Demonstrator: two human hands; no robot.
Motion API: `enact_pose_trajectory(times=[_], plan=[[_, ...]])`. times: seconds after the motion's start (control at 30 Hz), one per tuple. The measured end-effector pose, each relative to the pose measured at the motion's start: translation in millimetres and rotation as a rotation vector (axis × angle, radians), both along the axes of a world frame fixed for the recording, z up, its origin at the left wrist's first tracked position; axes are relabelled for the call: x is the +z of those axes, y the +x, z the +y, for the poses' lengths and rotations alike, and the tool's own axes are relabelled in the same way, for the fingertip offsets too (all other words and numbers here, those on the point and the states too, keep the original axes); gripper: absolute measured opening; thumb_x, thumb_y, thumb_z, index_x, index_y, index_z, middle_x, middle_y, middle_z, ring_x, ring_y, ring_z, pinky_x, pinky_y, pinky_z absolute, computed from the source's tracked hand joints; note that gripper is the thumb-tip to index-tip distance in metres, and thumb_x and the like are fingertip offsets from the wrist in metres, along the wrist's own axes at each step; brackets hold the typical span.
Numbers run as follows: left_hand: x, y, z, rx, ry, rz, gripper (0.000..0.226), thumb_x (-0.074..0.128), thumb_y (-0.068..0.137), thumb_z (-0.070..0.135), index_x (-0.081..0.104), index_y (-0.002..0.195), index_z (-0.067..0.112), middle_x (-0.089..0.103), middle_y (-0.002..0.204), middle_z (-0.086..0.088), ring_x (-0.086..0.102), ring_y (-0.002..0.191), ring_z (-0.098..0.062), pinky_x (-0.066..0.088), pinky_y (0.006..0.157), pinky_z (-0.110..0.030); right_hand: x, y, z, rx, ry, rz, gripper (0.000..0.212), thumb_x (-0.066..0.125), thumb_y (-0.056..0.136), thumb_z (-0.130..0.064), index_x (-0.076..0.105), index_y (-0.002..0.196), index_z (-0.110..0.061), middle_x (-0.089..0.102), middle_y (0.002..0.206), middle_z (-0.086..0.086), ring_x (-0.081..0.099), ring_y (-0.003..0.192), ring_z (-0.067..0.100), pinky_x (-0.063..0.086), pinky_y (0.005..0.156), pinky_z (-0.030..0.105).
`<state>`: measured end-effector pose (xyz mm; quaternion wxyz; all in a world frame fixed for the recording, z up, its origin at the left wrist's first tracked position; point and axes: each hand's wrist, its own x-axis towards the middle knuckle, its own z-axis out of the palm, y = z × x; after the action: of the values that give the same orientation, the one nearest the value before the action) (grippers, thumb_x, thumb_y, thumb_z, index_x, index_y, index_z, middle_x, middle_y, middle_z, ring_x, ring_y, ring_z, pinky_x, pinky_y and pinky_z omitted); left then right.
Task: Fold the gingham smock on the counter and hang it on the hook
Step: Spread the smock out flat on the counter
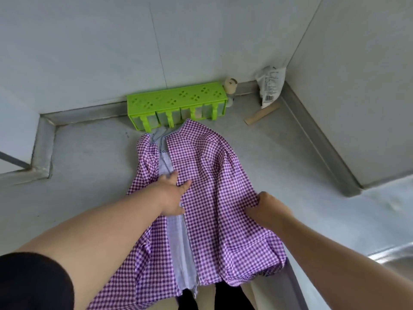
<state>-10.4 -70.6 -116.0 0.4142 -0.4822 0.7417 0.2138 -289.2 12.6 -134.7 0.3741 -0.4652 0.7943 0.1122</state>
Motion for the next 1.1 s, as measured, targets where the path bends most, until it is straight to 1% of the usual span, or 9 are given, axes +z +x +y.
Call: enact_pose_trajectory(times=[0.13, 0.33, 0.47, 0.57, 0.7, 0.83, 0.93, 1.0, 1.1], plan=[[-2.1, -0.5, 0.4, 0.001, 0.002, -0.01, 0.101, 0.055, 0.1, 0.066, -0.018, 0.164, 0.042, -0.029, 0.173, -0.007, -0.013, 0.161, -0.044, 0.018, 0.13, -0.058, -4.4, -1.5, 14.8, 0.065, -0.073, 0.106, 0.026, 0.05, 0.101, -0.037, 0.068, 0.115, -0.025, 0.07, 0.1, -0.005, 0.066, 0.085, 0.017, 0.058, 0.075, 0.032], [-2.0, -2.9, 0.4, 0.01, 0.013, -0.018, 0.101, 0.054, 0.1, 0.066, -0.019, 0.164, 0.042, -0.029, 0.173, -0.006, -0.015, 0.16, -0.044, 0.017, 0.13, -0.058, 14.4, -32.9, -13.9, 0.051, -0.208, 0.129, 0.006, 0.061, 0.099, -0.028, 0.064, 0.097, -0.023, 0.069, 0.09, -0.001, 0.059, 0.073, 0.014, 0.047, 0.062, 0.029], [-2.0, -4.0, 0.7, 0.028, 0.02, -0.009, 0.101, 0.056, 0.099, 0.065, -0.017, 0.164, 0.042, -0.029, 0.173, -0.006, -0.014, 0.161, -0.043, 0.017, 0.13, -0.057, 46.8, -60.6, -64.9, 0.238, -0.219, 0.29, 0.011, 0.058, 0.096, -0.022, 0.066, 0.103, -0.018, 0.071, 0.098, 0.007, 0.065, 0.082, 0.026, 0.057, 0.074, 0.036], [-3.6, -3.1, 0.2, 0.052, 0.028, 0.005, 0.101, 0.058, 0.099, 0.064, -0.017, 0.164, 0.042, -0.029, 0.173, -0.005, -0.015, 0.161, -0.042, 0.017, 0.13, -0.057, 84.6, -72.0, -106.1, 0.112, -0.546, 0.352, 0.021, 0.043, 0.099, -0.009, 0.059, 0.111, -0.017, 0.063, 0.1, 0.011, 0.061, 0.078, 0.03, 0.052, 0.067, 0.039], [-2.3, -4.3, 0.5, 0.074, 0.037, 0.01, 0.101, 0.058, 0.1, 0.061, -0.018, 0.163, 0.043, -0.031, 0.172, -0.002, -0.016, 0.16, -0.042, 0.016, 0.13, -0.059, 107.3, -55.1, -119.9, 0.023, -0.815, 0.211, 0.037, 0.052, 0.1, -0.012, 0.046, 0.135, -0.022, 0.041, 0.138, 0.009, 0.053, 0.102, 0.026, 0.055, 0.076, 0.047], [-1.8, -4.4, 1.8, 0.085, 0.037, 0.025, 0.099, 0.057, 0.1, 0.06, -0.018, 0.163, 0.044, -0.032, 0.172, -0.001, -0.017, 0.16, -0.041, 0.013, 0.13, -0.059, 59.9, -24.4, -73.7, 0.342, -0.458, 0.221, 0.043, 0.052, 0.1, -0.022, 0.048, 0.143, -0.027, 0.048, 0.148, 0.006, 0.051, 0.131, 0.031, 0.049, 0.105, 0.052], [-3.2, -2.4, 2.1, 0.103, 0.037, 0.037, 0.098, 0.057, 0.1, 0.06, -0.018, 0.163, 0.046, -0.033, 0.172, 0.0, -0.019, 0.16, -0.04, 0.01, 0.13, -0.058, 35.5, -19.3, -50.1, 0.438, -0.209, 0.065, 0.065, 0.052, 0.103, -0.041, 0.024, 0.161, -0.034, 0.025, 0.169, -0.002, 0.03, 0.153, 0.029, 0.032, 0.121, 0.052], [-4.8, -1.6, 2.9, 0.116, 0.03, 0.051, 0.097, 0.057, 0.101, 0.059, -0.017, 0.162, 0.047, -0.033, 0.171, 0.002, -0.021, 0.16, -0.039, 0.009, 0.129, -0.057, 24.0, -24.3, -43.1, 0.536, -0.18, 0.071, 0.07, 0.048, 0.104, -0.05, 0.012, 0.163, -0.038, 0.014, 0.172, -0.007, 0.018, 0.158, 0.027, 0.021, 0.126, 0.051], [-5.5, -0.2, 2.9, 0.14, 0.025, 0.072, 0.097, 0.057, 0.101, 0.058, -0.016, 0.163, 0.048, -0.033, 0.172, 0.003, -0.022, 0.16, -0.038, 0.008, 0.129, -0.057, 13.5, -42.6, -46.0, 0.611, -0.116, 0.084, 0.074, 0.042, 0.103, -0.058, 0.006, 0.164, -0.037, 0.003, 0.173, -0.014, 0.011, 0.159, 0.019, 0.02, 0.126, 0.048]])
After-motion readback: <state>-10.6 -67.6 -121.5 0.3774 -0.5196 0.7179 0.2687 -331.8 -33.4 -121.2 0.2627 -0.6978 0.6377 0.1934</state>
